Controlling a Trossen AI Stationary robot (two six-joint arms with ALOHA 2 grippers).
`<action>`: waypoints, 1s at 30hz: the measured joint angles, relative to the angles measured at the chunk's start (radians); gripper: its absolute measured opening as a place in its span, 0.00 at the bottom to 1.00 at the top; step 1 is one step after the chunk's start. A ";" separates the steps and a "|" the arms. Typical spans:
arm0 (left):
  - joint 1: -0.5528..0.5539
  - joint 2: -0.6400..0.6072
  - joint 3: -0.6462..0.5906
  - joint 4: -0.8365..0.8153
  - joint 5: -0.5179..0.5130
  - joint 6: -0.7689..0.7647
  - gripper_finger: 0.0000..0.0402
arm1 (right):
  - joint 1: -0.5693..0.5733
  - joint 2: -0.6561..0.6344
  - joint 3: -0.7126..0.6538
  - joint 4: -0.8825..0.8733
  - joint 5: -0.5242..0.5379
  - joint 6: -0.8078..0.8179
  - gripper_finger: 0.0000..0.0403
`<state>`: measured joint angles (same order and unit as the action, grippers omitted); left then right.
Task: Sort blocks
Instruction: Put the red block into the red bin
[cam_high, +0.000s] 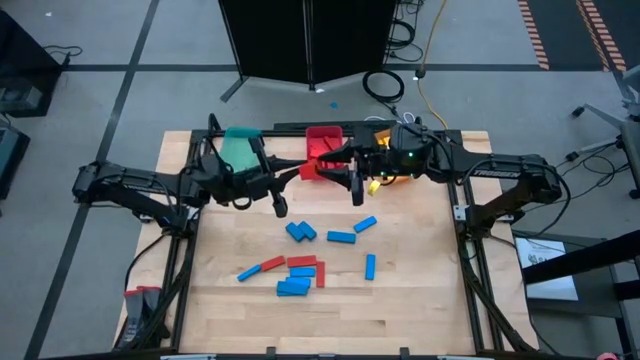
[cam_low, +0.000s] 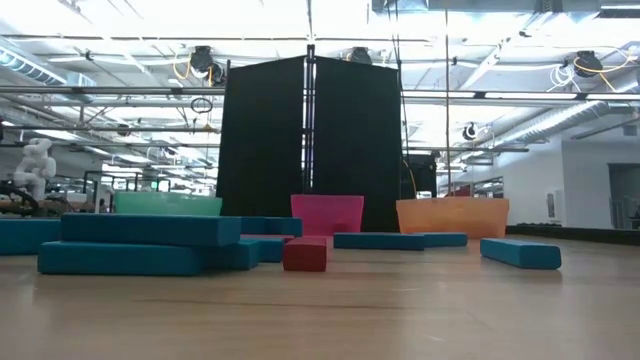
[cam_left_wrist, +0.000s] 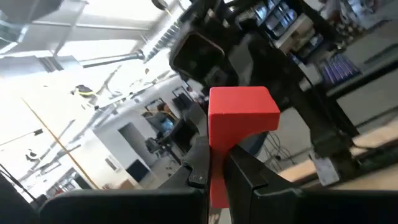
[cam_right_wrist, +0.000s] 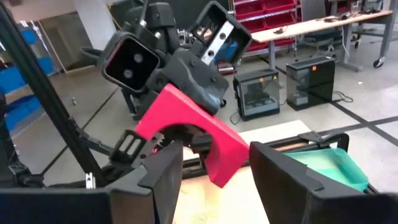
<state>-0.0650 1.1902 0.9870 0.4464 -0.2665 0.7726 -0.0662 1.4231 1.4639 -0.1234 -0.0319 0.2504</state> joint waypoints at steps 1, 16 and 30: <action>0.000 0.004 0.000 0.010 0.000 0.000 0.06 | 0.000 0.001 0.000 0.000 0.000 0.000 0.45; 0.000 0.017 -0.001 0.156 -0.028 0.098 0.06 | -0.022 0.022 -0.001 -0.053 0.000 -0.006 0.45; 0.002 0.015 0.000 0.118 -0.032 0.049 0.06 | -0.051 0.019 -0.001 -0.045 0.004 -0.007 0.45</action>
<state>-0.0630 1.2057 0.9871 0.5647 -0.2989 0.8215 -0.1169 1.4425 1.4628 -0.1687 -0.0280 0.2437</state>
